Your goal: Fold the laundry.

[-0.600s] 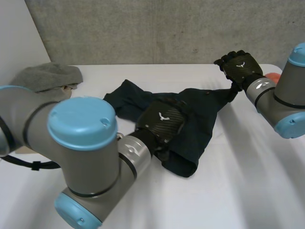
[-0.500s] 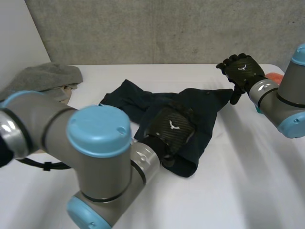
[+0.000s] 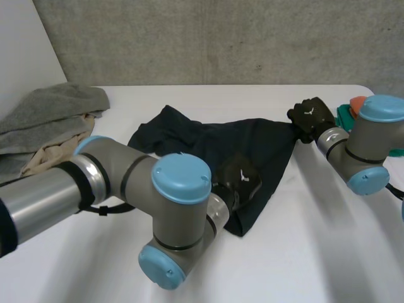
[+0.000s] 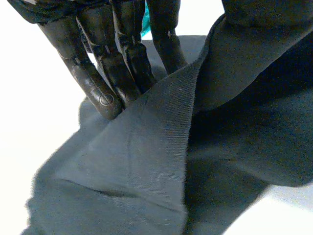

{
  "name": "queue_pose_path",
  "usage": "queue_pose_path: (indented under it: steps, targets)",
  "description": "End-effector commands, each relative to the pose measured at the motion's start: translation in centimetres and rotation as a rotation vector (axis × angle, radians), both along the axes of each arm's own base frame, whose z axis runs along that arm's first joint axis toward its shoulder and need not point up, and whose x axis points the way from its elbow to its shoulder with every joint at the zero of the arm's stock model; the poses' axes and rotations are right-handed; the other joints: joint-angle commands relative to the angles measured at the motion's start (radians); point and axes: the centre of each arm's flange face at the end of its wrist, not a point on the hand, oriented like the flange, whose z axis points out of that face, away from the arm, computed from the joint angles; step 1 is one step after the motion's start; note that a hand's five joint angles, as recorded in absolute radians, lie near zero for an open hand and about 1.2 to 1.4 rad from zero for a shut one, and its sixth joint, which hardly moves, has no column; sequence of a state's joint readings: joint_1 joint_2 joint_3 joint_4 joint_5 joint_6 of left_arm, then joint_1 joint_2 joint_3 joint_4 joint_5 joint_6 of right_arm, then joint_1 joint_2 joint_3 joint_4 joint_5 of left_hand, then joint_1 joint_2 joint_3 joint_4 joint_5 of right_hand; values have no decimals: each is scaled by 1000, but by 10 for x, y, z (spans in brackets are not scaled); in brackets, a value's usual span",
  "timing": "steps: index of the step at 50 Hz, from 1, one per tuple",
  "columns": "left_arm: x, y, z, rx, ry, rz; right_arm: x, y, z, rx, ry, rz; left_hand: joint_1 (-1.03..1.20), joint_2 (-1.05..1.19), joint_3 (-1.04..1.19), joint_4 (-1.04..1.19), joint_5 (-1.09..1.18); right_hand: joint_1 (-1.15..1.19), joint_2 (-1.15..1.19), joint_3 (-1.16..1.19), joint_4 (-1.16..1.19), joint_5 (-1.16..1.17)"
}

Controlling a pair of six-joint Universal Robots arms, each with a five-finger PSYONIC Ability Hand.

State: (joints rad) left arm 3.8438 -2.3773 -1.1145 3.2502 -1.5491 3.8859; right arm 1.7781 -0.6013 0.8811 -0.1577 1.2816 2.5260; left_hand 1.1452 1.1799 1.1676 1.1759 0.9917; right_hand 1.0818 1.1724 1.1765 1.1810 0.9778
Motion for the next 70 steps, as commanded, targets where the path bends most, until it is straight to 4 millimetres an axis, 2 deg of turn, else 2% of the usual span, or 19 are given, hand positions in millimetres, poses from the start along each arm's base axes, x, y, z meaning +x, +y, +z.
queue_pose_path:
  steps: [1, 4, 5, 9, 13, 25, 36, 39, 47, 51, 55, 59, 62, 63, 64, 65, 66, 67, 70]
  targets:
    - [12, -13, 74, -95, 236, 109, -6, 9, 51, -20, -121, -32, 251, 216, 229, 220, 230, 314, 224, 220, 215, 244]
    - [26, -20, 115, -131, 354, 154, -11, 17, 82, -29, -168, -42, 251, 216, 229, 220, 230, 314, 224, 220, 215, 244]
    - [37, -24, 143, -149, 445, 183, -14, 25, 103, -31, -196, -41, 251, 216, 229, 220, 230, 314, 224, 220, 215, 244]
    - [71, -32, 206, -170, 661, 244, -16, 51, 155, -32, -245, -21, 251, 216, 229, 220, 230, 314, 224, 220, 215, 244]
    - [100, -31, 250, -153, 812, 256, -17, 82, 203, -46, -254, 26, 251, 216, 229, 220, 230, 314, 224, 220, 215, 244]
    - [176, -20, 343, -166, 1109, 292, -31, 166, 314, -217, -300, 86, 251, 216, 229, 220, 230, 314, 224, 220, 215, 244]
    - [215, -13, 392, -213, 1247, 253, -44, 219, 363, -300, -446, 144, 251, 216, 229, 220, 230, 314, 224, 220, 215, 244]
    - [219, -21, 393, -220, 1250, 268, -44, 222, 364, -287, -475, 149, 251, 216, 229, 220, 230, 314, 224, 220, 215, 244]
    - [209, -98, 343, -140, 1186, 407, -19, 199, 332, -169, -497, 168, 251, 216, 229, 220, 230, 314, 224, 220, 215, 244]
    - [197, -148, 295, -58, 1121, 477, -4, 168, 296, -77, -473, 106, 251, 216, 229, 220, 230, 314, 224, 220, 215, 244]
    - [181, -194, 227, 55, 1028, 535, 21, 128, 238, -26, -386, 69, 251, 216, 229, 220, 230, 314, 224, 220, 215, 244]
    - [173, -225, 171, 108, 972, 576, 43, 91, 188, -76, -351, 40, 251, 216, 229, 220, 230, 314, 224, 220, 215, 244]
    - [171, -241, 147, 90, 966, 593, 54, 68, 164, -159, -357, 8, 251, 216, 229, 220, 230, 314, 224, 220, 215, 244]
    - [170, -249, 137, 72, 963, 598, 58, 53, 149, -212, -367, -11, 251, 216, 229, 220, 230, 256, 165, 161, 157, 185]
    - [170, -254, 133, 62, 963, 602, 59, 45, 143, -252, -373, -22, 225, 191, 203, 194, 204, -186, -277, -281, -286, -257]
    - [172, -260, 132, 41, 972, 599, 63, 35, 133, -303, -383, -23, -412, -446, -434, -442, -433, -907, -998, -1002, -1006, -978]
    - [173, -261, 132, 33, 975, 597, 64, 31, 129, -321, -386, -24, -796, -830, -818, -826, -817, -907, -998, -1002, -1006, -978]
    - [174, -262, 134, 22, 975, 601, 64, 27, 124, -326, -383, -30, -971, -1005, -993, -1001, -992, -907, -998, -1002, -1006, -978]
    - [177, -260, 146, -1, 983, 599, 59, 26, 122, -293, -368, -48, -971, -1005, -993, -1001, -992, -907, -998, -1002, -1006, -978]
